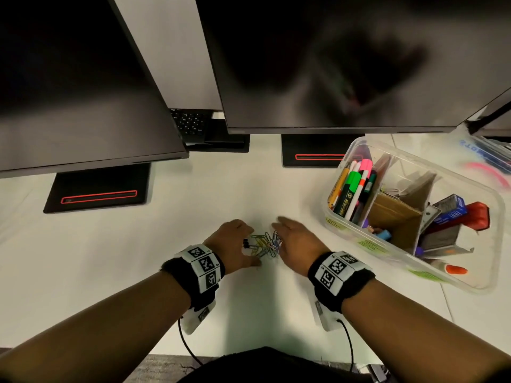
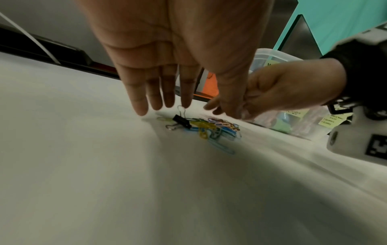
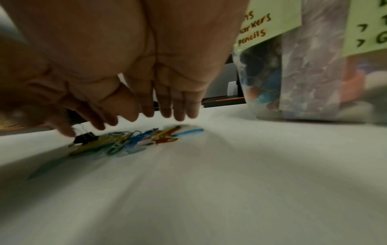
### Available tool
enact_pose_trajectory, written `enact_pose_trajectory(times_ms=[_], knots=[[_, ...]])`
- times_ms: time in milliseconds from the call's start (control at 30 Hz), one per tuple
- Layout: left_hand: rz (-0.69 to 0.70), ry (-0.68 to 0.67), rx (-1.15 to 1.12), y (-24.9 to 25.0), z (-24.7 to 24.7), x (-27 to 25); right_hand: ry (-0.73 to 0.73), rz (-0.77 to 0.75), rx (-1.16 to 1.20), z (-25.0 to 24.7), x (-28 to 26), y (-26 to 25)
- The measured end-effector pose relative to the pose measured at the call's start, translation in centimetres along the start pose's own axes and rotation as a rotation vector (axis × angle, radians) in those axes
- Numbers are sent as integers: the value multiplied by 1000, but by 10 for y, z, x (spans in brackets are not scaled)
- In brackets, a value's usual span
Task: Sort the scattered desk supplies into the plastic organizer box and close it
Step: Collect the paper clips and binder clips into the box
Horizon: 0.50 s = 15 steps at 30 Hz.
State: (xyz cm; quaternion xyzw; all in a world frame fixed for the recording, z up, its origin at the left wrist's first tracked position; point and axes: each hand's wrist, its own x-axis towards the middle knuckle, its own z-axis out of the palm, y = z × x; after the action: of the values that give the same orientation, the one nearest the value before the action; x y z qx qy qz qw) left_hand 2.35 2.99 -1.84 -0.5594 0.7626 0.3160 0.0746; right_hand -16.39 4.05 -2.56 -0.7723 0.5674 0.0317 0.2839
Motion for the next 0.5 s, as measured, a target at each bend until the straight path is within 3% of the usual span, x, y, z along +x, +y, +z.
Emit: enact_pose_trajectory(times_ms=[67,167,267,400,500], knots=[[-57,-35,59,4,5,-1,26,127,-16,-5,2,1],[-99,-53,138,12,12,1,-71,260,-69,-3,-3,0],[-100,-24,96,21,20,10,-73,280,-25,6,-6,-5],[-49,66,-6,29,28,24,76,228,138,17,6,-6],[-7,85,-42,30,28,28,71,200,182,17,9,-5]])
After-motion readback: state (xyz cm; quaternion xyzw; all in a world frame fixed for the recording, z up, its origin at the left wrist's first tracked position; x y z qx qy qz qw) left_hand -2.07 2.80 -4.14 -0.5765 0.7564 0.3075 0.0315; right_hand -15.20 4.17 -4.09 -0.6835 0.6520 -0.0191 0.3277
